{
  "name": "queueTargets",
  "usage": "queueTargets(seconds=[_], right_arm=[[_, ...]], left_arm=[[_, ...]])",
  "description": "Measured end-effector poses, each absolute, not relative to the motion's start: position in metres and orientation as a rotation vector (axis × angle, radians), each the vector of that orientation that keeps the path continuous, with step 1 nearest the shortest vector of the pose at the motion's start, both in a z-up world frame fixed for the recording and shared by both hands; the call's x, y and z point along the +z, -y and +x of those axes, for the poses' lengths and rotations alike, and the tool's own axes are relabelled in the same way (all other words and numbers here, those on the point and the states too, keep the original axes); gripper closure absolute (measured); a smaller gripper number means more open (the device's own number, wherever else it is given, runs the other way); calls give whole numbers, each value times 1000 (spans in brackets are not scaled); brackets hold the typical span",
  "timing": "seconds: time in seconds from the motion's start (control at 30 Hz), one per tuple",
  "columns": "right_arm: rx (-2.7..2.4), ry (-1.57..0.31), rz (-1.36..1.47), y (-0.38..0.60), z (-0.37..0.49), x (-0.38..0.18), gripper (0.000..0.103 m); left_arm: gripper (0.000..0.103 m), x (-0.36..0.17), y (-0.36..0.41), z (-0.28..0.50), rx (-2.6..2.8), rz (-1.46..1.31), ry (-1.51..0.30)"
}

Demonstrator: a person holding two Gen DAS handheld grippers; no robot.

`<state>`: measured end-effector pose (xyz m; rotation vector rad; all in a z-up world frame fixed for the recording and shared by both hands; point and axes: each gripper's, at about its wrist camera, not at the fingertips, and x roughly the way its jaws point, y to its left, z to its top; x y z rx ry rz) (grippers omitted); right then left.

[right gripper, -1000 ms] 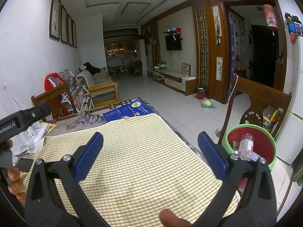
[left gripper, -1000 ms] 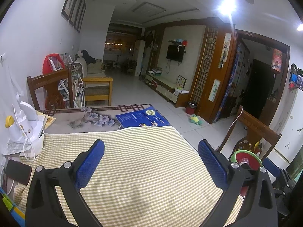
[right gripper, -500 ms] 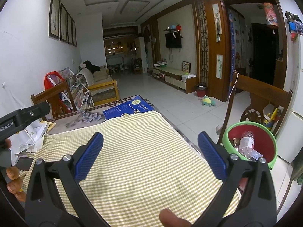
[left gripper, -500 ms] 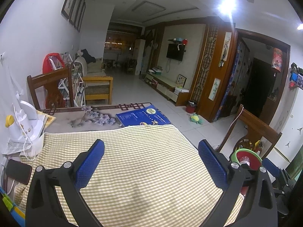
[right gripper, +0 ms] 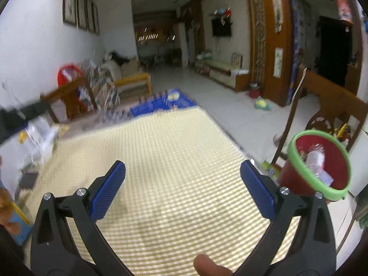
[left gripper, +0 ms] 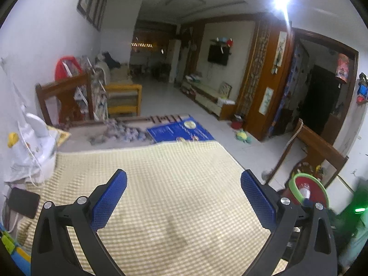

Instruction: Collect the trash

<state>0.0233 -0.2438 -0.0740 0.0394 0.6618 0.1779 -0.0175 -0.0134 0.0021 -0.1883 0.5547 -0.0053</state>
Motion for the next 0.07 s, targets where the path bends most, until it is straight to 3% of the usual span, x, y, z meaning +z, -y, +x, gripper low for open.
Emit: queueTargets(seconds=[0.07], right_arm=[[182, -712, 5, 241, 41, -97, 5]], left_arm=[[8, -7, 10, -13, 15, -200, -595]])
